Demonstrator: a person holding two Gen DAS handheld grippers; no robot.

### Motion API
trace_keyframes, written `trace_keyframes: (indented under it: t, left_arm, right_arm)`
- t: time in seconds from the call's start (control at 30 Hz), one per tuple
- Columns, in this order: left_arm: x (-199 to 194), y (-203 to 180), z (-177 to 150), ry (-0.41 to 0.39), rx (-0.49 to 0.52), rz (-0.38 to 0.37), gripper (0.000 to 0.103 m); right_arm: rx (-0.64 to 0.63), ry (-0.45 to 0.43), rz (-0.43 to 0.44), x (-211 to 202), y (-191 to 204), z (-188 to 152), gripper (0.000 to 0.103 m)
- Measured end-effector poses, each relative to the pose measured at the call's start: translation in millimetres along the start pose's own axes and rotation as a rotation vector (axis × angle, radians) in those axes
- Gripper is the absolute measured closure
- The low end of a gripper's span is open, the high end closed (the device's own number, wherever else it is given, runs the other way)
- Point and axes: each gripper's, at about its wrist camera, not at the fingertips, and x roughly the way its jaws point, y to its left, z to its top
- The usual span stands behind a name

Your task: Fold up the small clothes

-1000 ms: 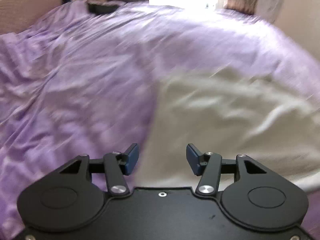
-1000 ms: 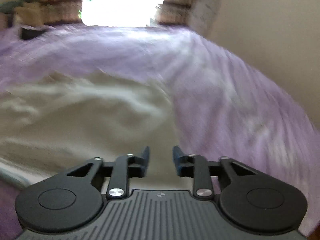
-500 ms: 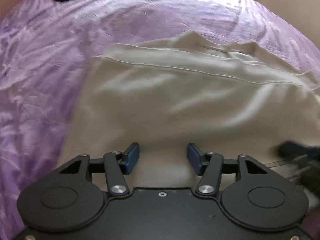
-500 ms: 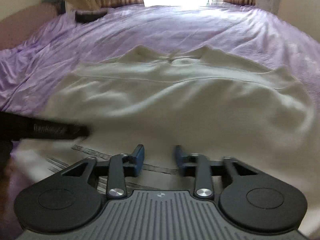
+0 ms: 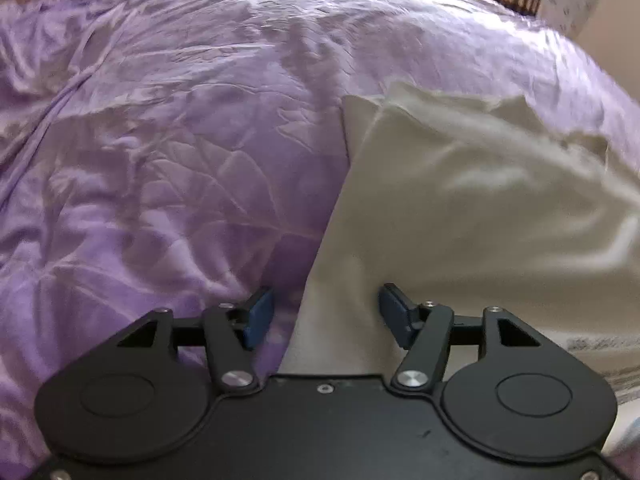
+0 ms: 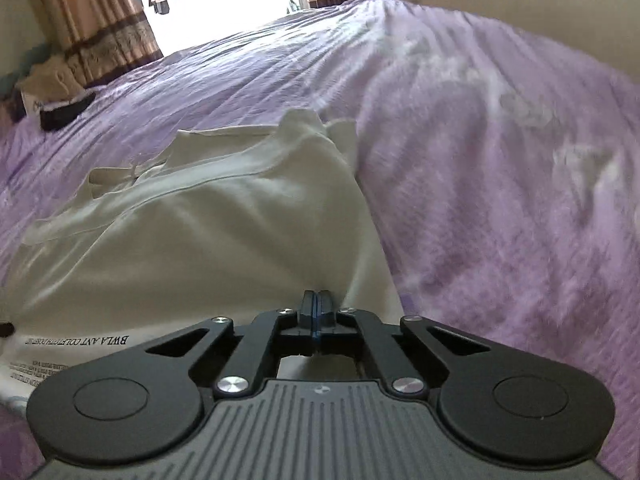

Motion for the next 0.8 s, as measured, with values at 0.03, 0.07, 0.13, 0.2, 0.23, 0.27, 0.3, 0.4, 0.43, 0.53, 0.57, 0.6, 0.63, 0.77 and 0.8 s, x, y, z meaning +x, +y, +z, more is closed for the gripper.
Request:
trace_keyframes:
  t: [0.03, 0.07, 0.13, 0.2, 0.23, 0.27, 0.3, 0.4, 0.43, 0.53, 0.57, 0.6, 0.63, 0.77, 0.8]
  left_arm:
    - [3, -6, -4, -0.008, 0.026, 0.020, 0.037]
    - [3, -13, -4, -0.017, 0.056, 0.045, 0.037]
    - [-4, -19, -4, -0.010, 0.092, 0.081, 0.037]
    - [-12, -25, 9, -0.004, 0.121, 0.111, 0.039]
    - [-23, -32, 15, -0.020, 0.134, 0.118, 0.040]
    - [-32, -37, 21, -0.040, 0.142, 0.114, 0.040]
    - [-43, -43, 27, -0.071, 0.147, 0.096, 0.040]
    - [-64, -60, 43, -0.134, 0.154, 0.043, 0.040]
    - [-67, -69, 49, -0.149, 0.153, 0.022, 0.040]
    - [-66, -97, 60, -0.163, 0.142, -0.067, 0.040]
    - [-64, -107, 60, -0.158, 0.136, -0.092, 0.040]
    - [-58, -122, 59, -0.146, 0.144, -0.128, 0.040]
    - [-53, -134, 59, -0.133, 0.155, -0.144, 0.040]
    - [-18, -169, 53, -0.078, 0.225, -0.073, 0.040]
    - [-8, -168, 50, -0.065, 0.222, -0.046, 0.040]
  right_arm:
    - [0.013, 0.003, -0.003, 5, 0, -2, 0.103]
    - [0.014, 0.003, -0.012, 9, 1, -5, 0.103]
    - [-0.019, 0.009, -0.045, 8, 8, -2, 0.103]
    - [-0.056, 0.011, -0.053, -1, 19, 10, 0.091]
    - [-0.068, 0.000, -0.043, -6, 25, 14, 0.080]
    - [-0.086, -0.024, -0.036, -14, 32, 17, 0.076]
    - [-0.108, -0.050, -0.036, -21, 41, 21, 0.072]
    - [-0.165, -0.081, -0.016, -30, 65, 33, 0.069]
    - [-0.173, -0.088, 0.001, -29, 74, 38, 0.064]
    - [-0.175, -0.085, 0.056, -17, 102, 44, 0.052]
    - [-0.168, -0.073, 0.087, -11, 111, 44, 0.052]
    - [-0.162, -0.060, 0.122, -7, 119, 42, 0.052]
    - [-0.160, -0.042, 0.158, 1, 127, 40, 0.052]
    - [-0.208, 0.021, 0.210, 35, 163, 31, 0.052]
    - [-0.203, 0.029, 0.192, 39, 167, 27, 0.052]
